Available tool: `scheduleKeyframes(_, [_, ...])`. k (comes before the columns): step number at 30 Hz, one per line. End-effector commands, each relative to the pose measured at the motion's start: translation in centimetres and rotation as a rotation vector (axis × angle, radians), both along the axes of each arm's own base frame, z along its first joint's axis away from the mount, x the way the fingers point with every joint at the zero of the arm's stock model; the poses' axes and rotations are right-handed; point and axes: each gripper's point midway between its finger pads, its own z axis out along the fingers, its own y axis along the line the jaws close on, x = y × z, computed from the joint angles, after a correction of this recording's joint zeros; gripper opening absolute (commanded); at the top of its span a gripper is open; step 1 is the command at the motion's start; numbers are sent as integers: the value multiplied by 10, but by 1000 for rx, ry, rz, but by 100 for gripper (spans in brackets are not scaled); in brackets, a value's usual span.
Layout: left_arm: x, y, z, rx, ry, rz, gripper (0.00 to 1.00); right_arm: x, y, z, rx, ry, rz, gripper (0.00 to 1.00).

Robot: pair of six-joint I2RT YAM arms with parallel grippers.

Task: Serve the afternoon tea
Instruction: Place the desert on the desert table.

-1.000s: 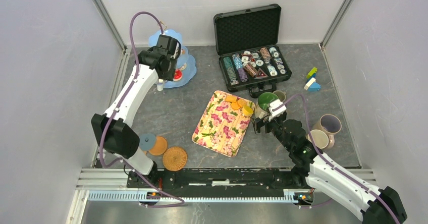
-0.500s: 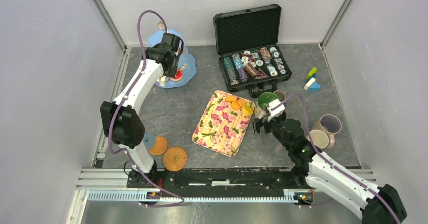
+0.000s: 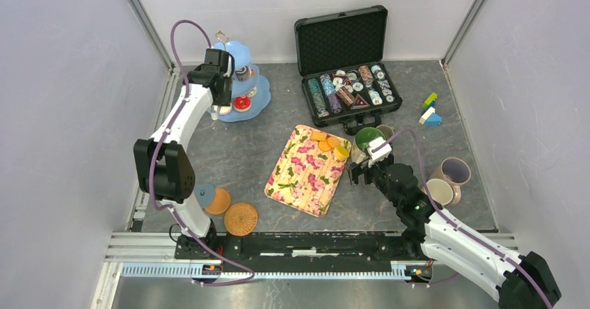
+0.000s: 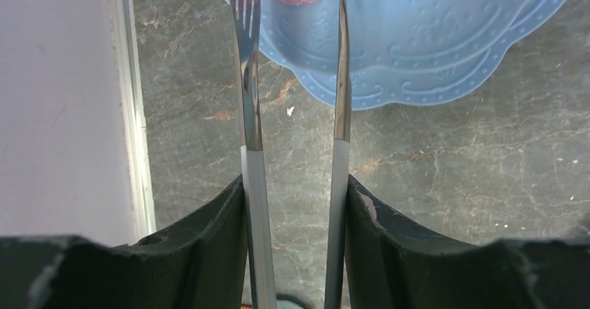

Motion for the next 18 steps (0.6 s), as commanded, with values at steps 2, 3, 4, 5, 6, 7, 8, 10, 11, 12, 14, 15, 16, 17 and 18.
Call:
scheduleKeyframes(2, [20, 0, 32, -93, -159, -8, 28, 5, 5, 21, 37, -52, 3, 98])
scheduleKeyframes(3, [21, 0, 32, -100, -164, -6, 29, 5, 5, 21, 36, -51, 3, 98])
scheduleKeyframes(4, [23, 0, 32, -110, -168, -10, 30, 5, 5, 21, 37, -51, 2, 98])
scheduleKeyframes(5, [24, -2, 33, -122, -172, -15, 30, 5, 5, 20, 37, -49, 2, 98])
scheduleKeyframes(6, [26, -3, 31, -132, -174, -21, 31, 4, 5, 21, 38, -50, 4, 98])
scheduleKeyframes(7, [27, -4, 31, -139, -175, -25, 32, 4, 5, 21, 38, -52, 5, 98])
scheduleKeyframes(8, [27, -5, 30, -142, -173, -26, 33, 4, 5, 22, 38, -53, 4, 98])
scheduleKeyframes(10, [28, -5, 28, -143, -167, -29, 34, 4, 5, 22, 39, -55, 4, 98])
scheduleKeyframes(11, [27, -5, 27, -143, -164, -30, 35, 4, 4, 22, 38, -54, 2, 98])
scheduleKeyframes(12, [28, -5, 27, -145, -165, -28, 35, 4, 4, 22, 37, -53, -1, 98])
scheduleKeyframes(14, [26, -6, 30, -153, -168, -24, 36, 5, 4, 22, 38, -53, -2, 98])
scheduleKeyframes(15, [24, -7, 33, -158, -171, -25, 37, 5, 4, 22, 40, -54, -2, 98])
scheduleKeyframes(16, [22, -6, 36, -160, -180, -24, 38, 5, 4, 22, 40, -54, -2, 98])
scheduleKeyframes(17, [20, -6, 38, -162, -187, -20, 40, 4, 4, 22, 42, -55, 2, 98])
scheduleKeyframes(18, [17, -4, 42, -159, -197, -13, 41, 4, 5, 21, 42, -53, 3, 98])
